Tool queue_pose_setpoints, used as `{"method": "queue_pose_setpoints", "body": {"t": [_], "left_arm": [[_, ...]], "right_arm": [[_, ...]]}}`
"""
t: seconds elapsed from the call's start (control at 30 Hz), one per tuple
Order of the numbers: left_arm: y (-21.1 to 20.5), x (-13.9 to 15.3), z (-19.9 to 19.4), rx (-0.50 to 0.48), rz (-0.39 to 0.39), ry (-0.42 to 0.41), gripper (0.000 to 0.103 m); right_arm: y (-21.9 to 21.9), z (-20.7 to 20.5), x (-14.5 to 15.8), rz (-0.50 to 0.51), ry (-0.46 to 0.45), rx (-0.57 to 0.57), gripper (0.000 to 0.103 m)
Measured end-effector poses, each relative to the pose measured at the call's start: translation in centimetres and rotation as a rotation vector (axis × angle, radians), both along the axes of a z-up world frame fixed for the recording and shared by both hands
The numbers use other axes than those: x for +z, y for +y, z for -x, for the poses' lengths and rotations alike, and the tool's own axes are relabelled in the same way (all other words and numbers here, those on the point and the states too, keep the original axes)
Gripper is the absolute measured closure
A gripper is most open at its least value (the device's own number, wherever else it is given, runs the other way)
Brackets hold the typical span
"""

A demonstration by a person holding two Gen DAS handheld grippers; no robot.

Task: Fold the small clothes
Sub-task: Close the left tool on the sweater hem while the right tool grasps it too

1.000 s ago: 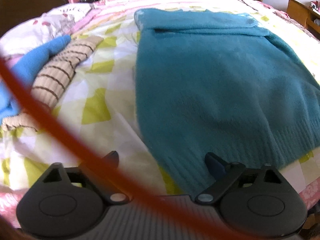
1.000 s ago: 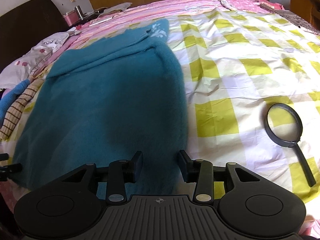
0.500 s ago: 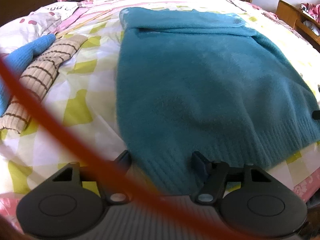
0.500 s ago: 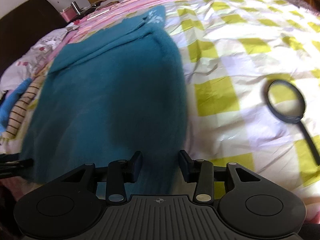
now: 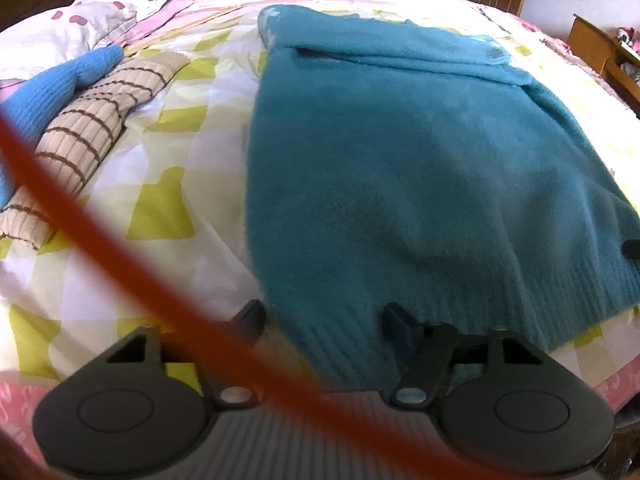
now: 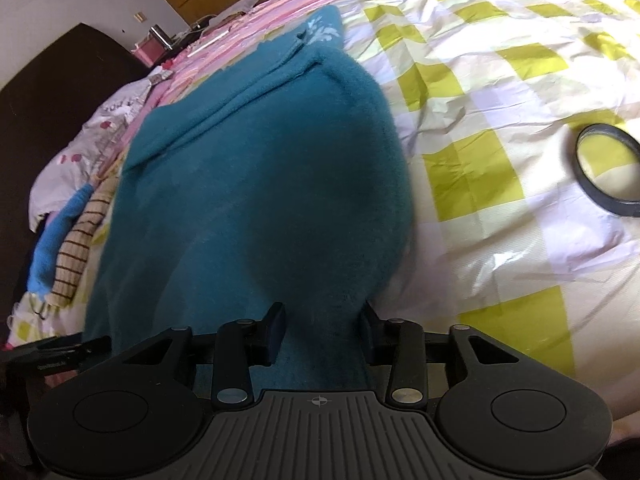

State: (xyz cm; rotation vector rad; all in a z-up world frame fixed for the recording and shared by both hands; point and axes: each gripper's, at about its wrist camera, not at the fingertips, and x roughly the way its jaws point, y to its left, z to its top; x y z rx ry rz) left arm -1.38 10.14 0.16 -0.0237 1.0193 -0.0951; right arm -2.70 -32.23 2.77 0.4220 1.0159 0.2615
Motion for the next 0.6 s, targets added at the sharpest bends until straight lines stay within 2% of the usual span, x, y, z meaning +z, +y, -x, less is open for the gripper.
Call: {"method": "queue_pose_setpoints", "body": {"t": [0.07, 0.13, 0.3, 0.47, 0.6], "left_arm": [[0.0, 0.3, 0.2, 0.0, -0.001, -0.02, 0.05], [0.1, 0.4, 0.2, 0.005, 0.008, -0.028, 0.053], [0.1, 0.1, 0.0, 0.007, 0.004, -0.015, 0.052], [0.0, -0.1, -0.4, 0.005, -0.001, 0.001, 0.044], [-0.1, -0.2, -0.8, 0.005, -0.001, 0.013, 0.043]], "right_arm": [[0.1, 0.1, 0.0, -0.02, 0.002, -0.001, 0.078], [0.1, 0.0, 0.1, -0.015, 0.002, -0.004, 0.079], [0.9, -0.4, -0.2, 0.014, 0.014, 0.006, 0.077], [1.4, -0.7, -0.5, 0.004, 0.01, 0.01, 0.076], [1.2, -0.9, -0.7, -0.018, 0.016, 0.0, 0.076]]}}
